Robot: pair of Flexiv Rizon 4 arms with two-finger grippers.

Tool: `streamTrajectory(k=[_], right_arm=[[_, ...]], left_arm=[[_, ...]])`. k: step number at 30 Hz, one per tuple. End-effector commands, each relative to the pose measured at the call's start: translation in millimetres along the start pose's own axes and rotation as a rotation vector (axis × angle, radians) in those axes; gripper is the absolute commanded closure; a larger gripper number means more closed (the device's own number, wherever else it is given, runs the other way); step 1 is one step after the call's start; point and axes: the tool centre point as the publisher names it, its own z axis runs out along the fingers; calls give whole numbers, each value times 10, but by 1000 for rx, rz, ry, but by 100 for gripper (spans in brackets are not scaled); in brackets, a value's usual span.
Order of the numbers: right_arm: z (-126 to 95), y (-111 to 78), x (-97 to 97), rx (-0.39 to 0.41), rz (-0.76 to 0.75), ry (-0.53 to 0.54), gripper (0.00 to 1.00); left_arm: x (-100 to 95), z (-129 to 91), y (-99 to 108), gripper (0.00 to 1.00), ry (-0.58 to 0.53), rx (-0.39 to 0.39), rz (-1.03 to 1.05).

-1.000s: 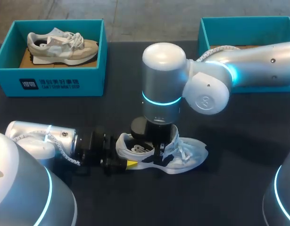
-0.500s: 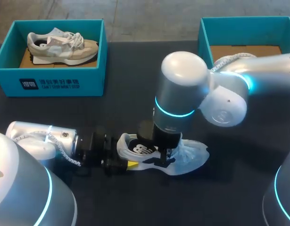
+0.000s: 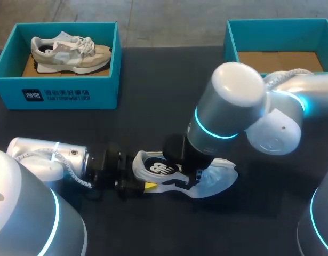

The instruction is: Take the shoe out of the shoebox, open the shoe tongue, remove and reinsert the insole, then place the shoe into the shoebox

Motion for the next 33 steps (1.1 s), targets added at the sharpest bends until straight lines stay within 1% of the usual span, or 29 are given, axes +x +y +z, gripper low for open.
streamTrajectory(k=[1, 4, 8, 18, 26, 33], right_arm=[[-44, -89, 55, -71, -3, 5, 100], [-47, -72, 42, -101, -6, 0, 100], [-69, -34, 12, -112, -11, -7, 100], [-47, 85, -57, -138, -30, -5, 100], [-99, 179, -109, -167, -51, -27, 100], [-160, 219, -121, -204, -68, -43, 100]], left_arm=[[-69, -36, 37, 100, -2, -3, -2], [-69, -36, 37, 100, -2, -3, -2], [-69, -36, 37, 100, -2, -3, -2], [-69, -36, 37, 100, -2, -3, -2], [-69, -36, 37, 100, -2, -3, -2], [-69, -36, 37, 100, -2, -3, -2]])
